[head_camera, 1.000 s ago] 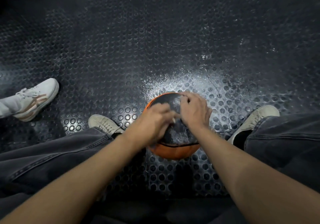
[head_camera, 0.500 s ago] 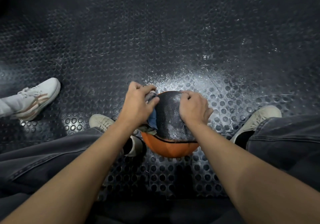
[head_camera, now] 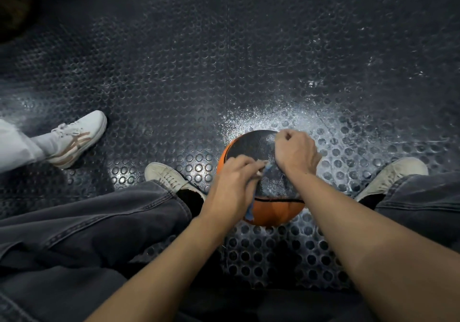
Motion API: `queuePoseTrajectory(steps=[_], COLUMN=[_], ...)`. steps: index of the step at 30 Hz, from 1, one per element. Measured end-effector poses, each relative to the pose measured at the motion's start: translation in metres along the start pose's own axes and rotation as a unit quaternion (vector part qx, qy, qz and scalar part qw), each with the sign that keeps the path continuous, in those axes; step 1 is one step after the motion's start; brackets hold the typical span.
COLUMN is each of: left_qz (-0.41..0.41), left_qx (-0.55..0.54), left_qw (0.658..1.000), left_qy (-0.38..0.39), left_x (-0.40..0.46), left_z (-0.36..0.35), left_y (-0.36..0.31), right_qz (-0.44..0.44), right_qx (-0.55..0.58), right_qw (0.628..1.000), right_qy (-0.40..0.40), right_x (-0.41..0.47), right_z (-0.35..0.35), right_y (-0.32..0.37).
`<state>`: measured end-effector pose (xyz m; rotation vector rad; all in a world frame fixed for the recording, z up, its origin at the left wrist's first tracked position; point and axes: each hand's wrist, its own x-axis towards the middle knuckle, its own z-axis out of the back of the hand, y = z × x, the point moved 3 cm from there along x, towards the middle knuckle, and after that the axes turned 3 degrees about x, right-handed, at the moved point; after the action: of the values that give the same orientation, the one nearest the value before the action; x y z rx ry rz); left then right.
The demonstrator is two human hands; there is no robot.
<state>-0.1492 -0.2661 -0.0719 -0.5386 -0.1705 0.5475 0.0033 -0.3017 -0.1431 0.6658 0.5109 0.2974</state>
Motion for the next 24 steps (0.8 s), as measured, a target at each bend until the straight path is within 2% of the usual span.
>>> queuePoseTrajectory(steps=[3, 6, 7, 9, 12, 17, 21, 24], left_qz=[0.054, 0.130, 0.125, 0.053, -0.027, 0.047, -0.039, -0.032], left_qx=[-0.010, -0.013, -0.014, -0.018, -0.020, 0.005, 0.000, -0.003], left_qw=[0.998, 0.990, 0.991, 0.998, 0.999, 0.999, 0.999, 0.999], left_qy=[-0.023, -0.048, -0.043, -0.015, 0.038, -0.021, 0.017, 0.024], left_x=[0.041, 0.060, 0.054, 0.032, 0.019, 0.063, 0.016, 0.022], left_z=[0.006, 0.008, 0.006, 0.003, 0.002, 0.006, 0.002, 0.006], left_y=[0.009, 0.012, 0.010, 0.000, 0.000, 0.017, -0.001, 0.005], right_qz=[0.127, 0.100, 0.082, 0.060, 0.070, 0.055, 0.022, 0.048], right_qx=[-0.015, -0.014, -0.009, 0.000, 0.011, -0.001, 0.001, 0.003], right_qw=[0.991, 0.995, 0.997, 0.998, 0.997, 0.998, 1.000, 0.999], right_qy=[0.026, 0.008, 0.009, 0.019, 0.028, 0.013, 0.016, 0.025], right_x=[-0.016, -0.017, -0.015, -0.008, -0.009, -0.009, 0.002, 0.001], right_z=[0.000, 0.002, 0.003, 0.006, 0.009, 0.003, 0.006, 0.005], right_y=[0.001, 0.004, 0.006, 0.008, 0.005, 0.007, 0.012, 0.011])
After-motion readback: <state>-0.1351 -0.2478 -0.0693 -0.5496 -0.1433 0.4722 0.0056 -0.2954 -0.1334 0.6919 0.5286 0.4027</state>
